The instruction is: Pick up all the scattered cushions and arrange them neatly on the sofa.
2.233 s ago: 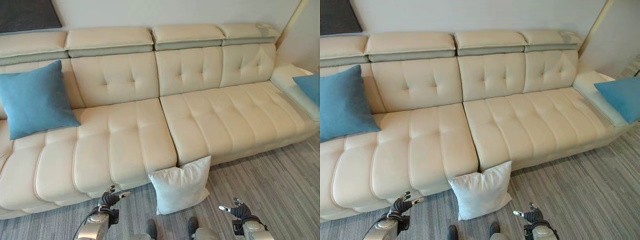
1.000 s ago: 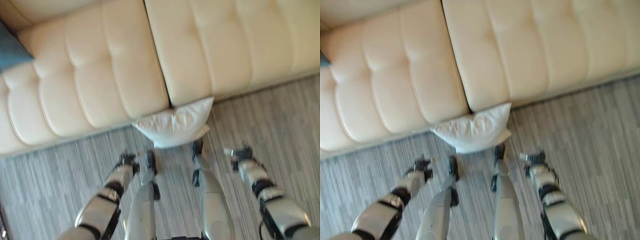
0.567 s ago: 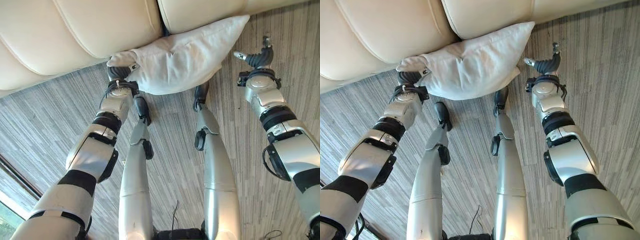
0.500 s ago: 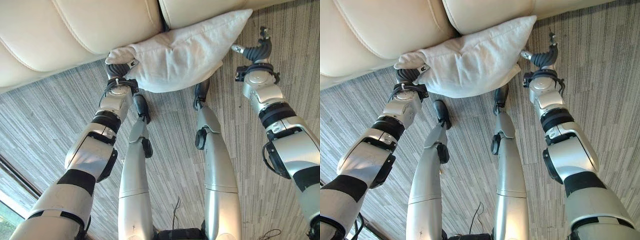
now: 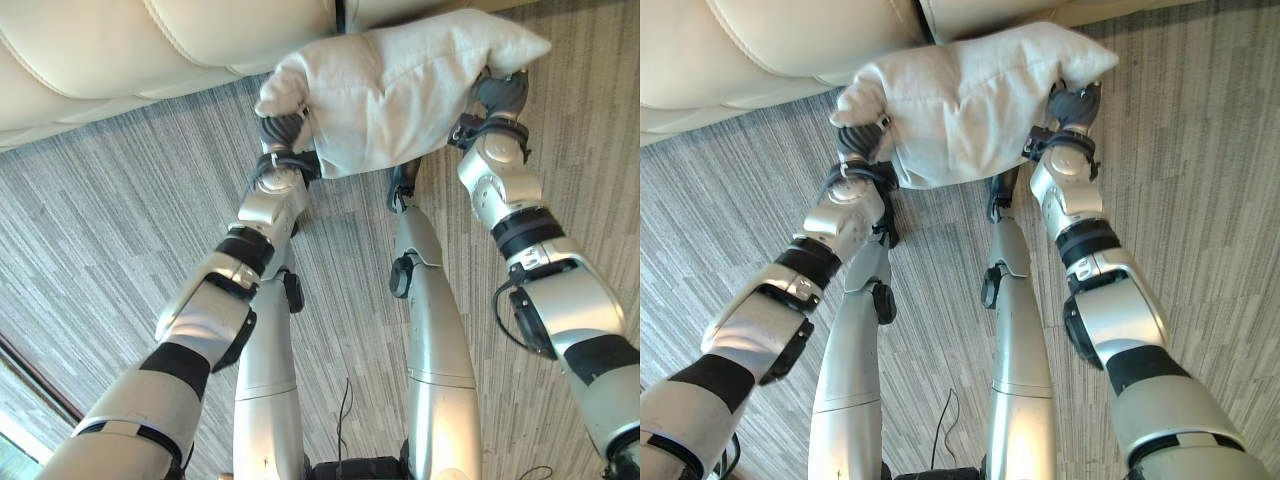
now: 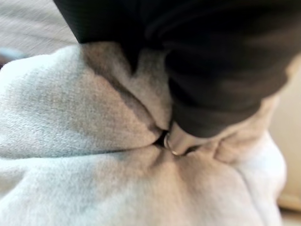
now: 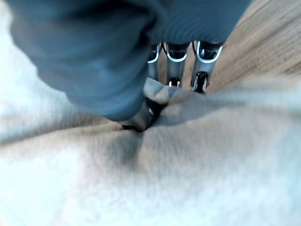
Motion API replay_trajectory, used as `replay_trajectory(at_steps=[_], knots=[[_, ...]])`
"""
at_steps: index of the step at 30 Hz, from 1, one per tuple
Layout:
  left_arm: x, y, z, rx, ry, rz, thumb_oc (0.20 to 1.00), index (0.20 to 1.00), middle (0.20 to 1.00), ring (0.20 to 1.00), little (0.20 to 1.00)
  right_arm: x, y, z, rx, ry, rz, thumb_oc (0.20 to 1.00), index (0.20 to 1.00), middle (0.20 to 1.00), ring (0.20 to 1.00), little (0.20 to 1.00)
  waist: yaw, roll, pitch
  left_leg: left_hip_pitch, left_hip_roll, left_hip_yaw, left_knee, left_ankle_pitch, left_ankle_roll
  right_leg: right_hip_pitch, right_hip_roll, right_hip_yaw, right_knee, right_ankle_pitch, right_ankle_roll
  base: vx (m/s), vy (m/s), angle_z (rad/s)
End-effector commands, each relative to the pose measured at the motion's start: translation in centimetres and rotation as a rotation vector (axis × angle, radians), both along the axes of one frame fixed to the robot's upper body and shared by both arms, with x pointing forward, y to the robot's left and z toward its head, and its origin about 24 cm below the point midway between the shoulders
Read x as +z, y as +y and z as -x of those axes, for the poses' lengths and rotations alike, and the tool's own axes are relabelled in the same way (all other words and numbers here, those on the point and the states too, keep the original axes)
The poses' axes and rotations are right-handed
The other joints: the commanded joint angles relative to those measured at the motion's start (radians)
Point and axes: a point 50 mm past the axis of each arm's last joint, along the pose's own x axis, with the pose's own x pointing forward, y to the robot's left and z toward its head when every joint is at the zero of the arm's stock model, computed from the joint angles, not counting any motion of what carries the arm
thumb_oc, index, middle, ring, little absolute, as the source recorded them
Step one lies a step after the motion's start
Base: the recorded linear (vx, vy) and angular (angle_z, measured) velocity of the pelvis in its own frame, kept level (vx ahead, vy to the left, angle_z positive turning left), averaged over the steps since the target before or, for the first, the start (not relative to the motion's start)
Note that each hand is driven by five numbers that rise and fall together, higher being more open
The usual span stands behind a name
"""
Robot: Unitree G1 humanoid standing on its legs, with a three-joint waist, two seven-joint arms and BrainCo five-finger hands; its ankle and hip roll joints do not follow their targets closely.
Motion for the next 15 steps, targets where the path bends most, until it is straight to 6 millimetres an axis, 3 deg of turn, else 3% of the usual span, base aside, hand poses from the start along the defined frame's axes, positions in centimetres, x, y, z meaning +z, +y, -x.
replay_trajectory(at_steps=[1,2,3,7,9,10,13,15], knots=[[2.8,-8.5,3.0,-0.304,-0.185,0.099,0.2,0.2,0.2,0.2,0.2,-0.3,5.3,1.4,0.22,-0.119,-0.047,0.2,0.2,0.2,0.2,0.2,0.027,0.004,-0.098,0.068,-0.004,0.003,0.033,-0.058,-0.022,0.046,0.014,-0.033,0.147,-0.136,-0.005,-0.05,0.051,0.01],[1.9,-7.5,3.4,-0.285,-0.19,0.084,0.2,0.2,0.2,0.2,0.2,-2.6,4.9,2.1,0.242,-0.092,-0.069,0.2,0.2,0.2,0.2,0.2,0.032,0.004,-0.099,0.149,-0.01,-0.001,-0.003,-0.05,-0.027,0.123,0.013,-0.035,0.121,-0.137,-0.002,-0.03,0.021,0.05],[1.6,-7.5,3.5,-0.285,-0.185,0.083,0.2,0.2,0.2,0.2,0.2,-2.8,4.8,2.2,0.242,-0.087,-0.07,0.2,0.2,0.2,0.2,0.2,0.033,0.003,-0.092,0.167,-0.01,-0.001,-0.012,-0.048,-0.027,0.141,0.014,-0.036,0.114,-0.136,-0.002,-0.03,0.032,0.06],[-1.9,-4.8,4.5,-0.238,-0.135,0.05,0.2,0.2,0.2,0.2,0.2,-8.1,3.6,4.0,0.252,0.021,-0.053,0.2,0.2,0.2,0.2,0.2,0.044,-0.005,-0.109,0.366,-0.019,-0.01,-0.084,-0.046,-0.029,0.35,0.017,-0.058,0.038,-0.142,-0.003,0.02,0.026,0.03],[-4.5,-2.4,5.9,-0.193,-0.101,0.059,0.2,0.2,0.2,0.2,0.2,-11.1,3.0,6.1,0.274,0.083,-0.006,0.2,0.2,0.2,0.2,0.2,0.053,-0.015,-0.139,0.514,-0.016,-0.008,-0.15,-0.042,-0.028,0.506,0.016,-0.078,-0.023,-0.142,0.0,0.12,0.068,-0.14],[-7.2,-0.1,7.8,-0.144,-0.054,0.043,0.2,0.2,0.2,0.2,0.2,-13.8,2.4,8.2,0.29,0.151,0.079,0.2,0.2,0.2,0.2,0.2,0.063,-0.018,-0.176,0.669,-0.011,-0.002,-0.245,-0.027,-0.024,0.668,0.019,-0.104,-0.1,-0.128,0.009,0.19,0.096,-0.02],[-8.8,1.4,9.2,-0.11,-0.025,0.021,0.2,0.2,0.2,0.2,0.2,-15.1,1.7,9.7,0.282,0.186,0.142,0.2,0.2,0.2,0.2,0.2,0.071,-0.014,-0.209,0.773,-0.01,-0.001,-0.326,-0.011,-0.023,0.777,0.026,-0.123,-0.165,-0.113,0.019,0.12,0.074,0.16],[-10.2,4.0,11.0,-0.047,-0.01,-0.035,0.2,0.2,0.2,0.2,0.2,-16.0,0.2,11.5,0.248,0.218,0.265,0.2,0.2,0.2,0.2,0.2,0.08,-0.003,-0.27,0.869,-0.007,0.002,-0.385,-0.005,-0.026,0.885,0.027,-0.148,-0.22,-0.101,0.031,0.14,0.134,0.17]])
